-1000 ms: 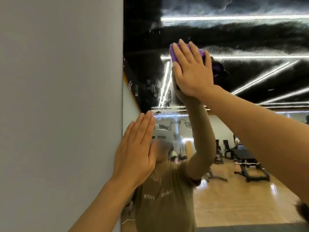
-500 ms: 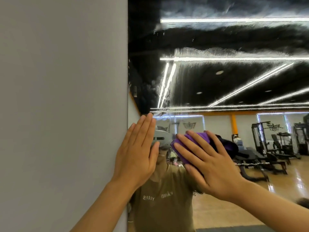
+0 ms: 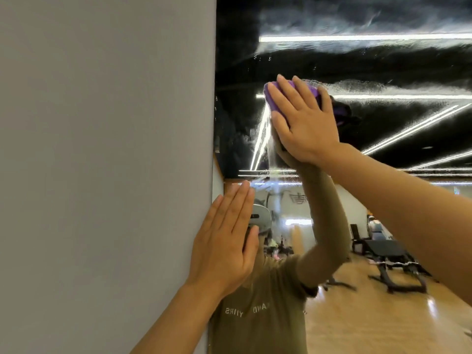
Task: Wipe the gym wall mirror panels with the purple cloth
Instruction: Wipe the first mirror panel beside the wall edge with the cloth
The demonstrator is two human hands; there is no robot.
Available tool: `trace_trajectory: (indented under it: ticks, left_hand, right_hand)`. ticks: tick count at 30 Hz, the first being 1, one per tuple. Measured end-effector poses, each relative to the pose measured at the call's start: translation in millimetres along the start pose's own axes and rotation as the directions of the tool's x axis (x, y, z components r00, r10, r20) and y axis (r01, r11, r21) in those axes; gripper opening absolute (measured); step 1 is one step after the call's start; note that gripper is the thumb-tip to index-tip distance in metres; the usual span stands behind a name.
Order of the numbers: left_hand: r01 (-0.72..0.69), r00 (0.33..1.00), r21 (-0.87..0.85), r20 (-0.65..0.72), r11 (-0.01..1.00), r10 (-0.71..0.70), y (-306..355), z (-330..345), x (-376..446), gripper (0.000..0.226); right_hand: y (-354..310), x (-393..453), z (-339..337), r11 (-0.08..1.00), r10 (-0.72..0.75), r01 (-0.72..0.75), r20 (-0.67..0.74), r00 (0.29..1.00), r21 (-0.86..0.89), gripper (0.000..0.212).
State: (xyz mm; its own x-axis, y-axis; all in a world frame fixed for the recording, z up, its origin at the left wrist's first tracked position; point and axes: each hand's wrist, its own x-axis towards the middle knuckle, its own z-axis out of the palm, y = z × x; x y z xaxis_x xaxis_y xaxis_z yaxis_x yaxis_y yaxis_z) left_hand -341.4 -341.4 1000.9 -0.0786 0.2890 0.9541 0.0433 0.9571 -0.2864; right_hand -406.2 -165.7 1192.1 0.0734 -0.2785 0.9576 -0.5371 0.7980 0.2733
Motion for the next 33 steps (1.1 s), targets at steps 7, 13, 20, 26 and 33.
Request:
trace_trajectory:
  ticks: [7,13,20,26,33]
  left_hand:
    - [0.144,0.99,0.074,-0.003,0.987,-0.144,-1.1,-3.2,-7.3,0.066]
    - [0.04,0.994,0.028,0.1,0.999,-0.043,-20.1,-17.0,-5.2,0.066]
    - [-0.097,0.962,0.035,0.258,0.995,0.085,-76.5,-60.1,49.1,0.112]
    - [-0.221,0.87,0.063,0.464,0.973,0.168,-104.5,-79.1,118.3,0.137]
    - [-0.299,0.843,0.063,0.484,0.952,0.233,-115.5,-82.3,122.1,0.137]
  right_hand:
    - [-24.7,-104.8,10.2,0.969,-0.248,0.248,0.003,0.969,0.01,0.057]
    - [-24.3,-157.5,12.4,0.881,-0.47,0.473,0.099,0.877,-0.008,0.055]
    - [6.4,-64.6,-1.9,0.745,-0.658,0.667,0.201,0.726,0.029,0.052]
    - [-5.3,9.1,-3.9,0.967,-0.254,0.255,0.089,0.963,-0.01,0.056]
    - [-49.6,-42.8,12.1,0.968,-0.252,0.252,0.006,0.968,0.012,0.055]
